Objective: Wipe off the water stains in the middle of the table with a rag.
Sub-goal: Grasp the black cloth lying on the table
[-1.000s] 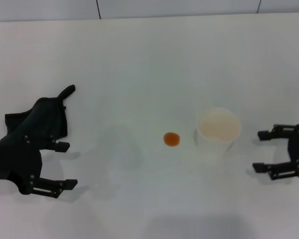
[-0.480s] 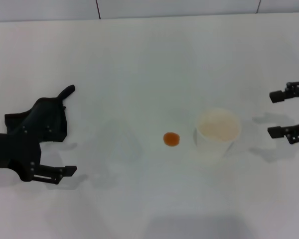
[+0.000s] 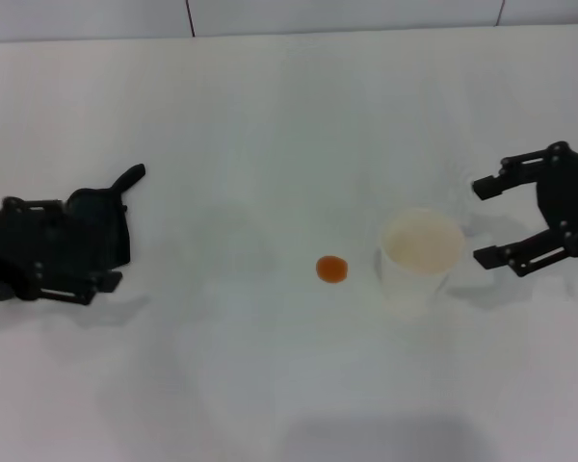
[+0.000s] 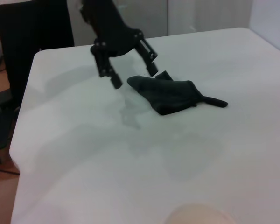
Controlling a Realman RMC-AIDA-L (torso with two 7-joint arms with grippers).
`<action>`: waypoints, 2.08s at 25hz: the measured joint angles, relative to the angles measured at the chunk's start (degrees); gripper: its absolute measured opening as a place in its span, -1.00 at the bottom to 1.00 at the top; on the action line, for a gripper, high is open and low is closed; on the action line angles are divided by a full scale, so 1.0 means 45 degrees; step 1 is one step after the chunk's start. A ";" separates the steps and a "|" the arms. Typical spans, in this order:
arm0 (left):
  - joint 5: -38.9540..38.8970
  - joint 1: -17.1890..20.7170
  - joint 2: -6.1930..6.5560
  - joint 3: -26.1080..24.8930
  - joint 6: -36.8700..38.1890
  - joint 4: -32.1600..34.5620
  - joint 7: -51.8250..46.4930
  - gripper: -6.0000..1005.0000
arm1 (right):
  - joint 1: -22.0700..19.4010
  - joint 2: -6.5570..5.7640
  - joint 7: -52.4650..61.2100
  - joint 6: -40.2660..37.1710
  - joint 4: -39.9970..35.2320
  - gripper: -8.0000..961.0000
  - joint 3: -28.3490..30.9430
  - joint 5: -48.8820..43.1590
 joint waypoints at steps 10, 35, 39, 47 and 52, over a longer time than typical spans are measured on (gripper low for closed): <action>0.0658 -0.0015 0.0295 0.0000 -0.0158 0.0298 -0.1144 0.76 | 0.0487 0.0334 0.0070 -0.0075 -0.0107 0.76 -0.0048 0.0238; 0.3305 -0.1160 0.0253 -0.1862 -0.1996 -0.0802 -0.4864 0.72 | 0.0674 0.0652 0.0039 0.0029 -0.0012 0.76 -0.0312 0.0490; 0.3964 -0.1504 0.0085 -0.1871 -0.2488 -0.1394 -0.4950 0.64 | 0.0700 0.0660 0.0036 0.0028 0.0038 0.76 -0.0339 0.0490; 0.4464 -0.1774 -0.0118 -0.1819 -0.3030 -0.1698 -0.5292 0.42 | 0.0720 0.0660 -0.0009 0.0076 0.0111 0.76 -0.0506 0.0491; 0.4775 -0.1934 -0.0288 -0.1804 -0.3337 -0.1872 -0.5369 0.36 | 0.0721 0.0661 -0.0014 0.0235 0.0112 0.76 -0.0603 0.0488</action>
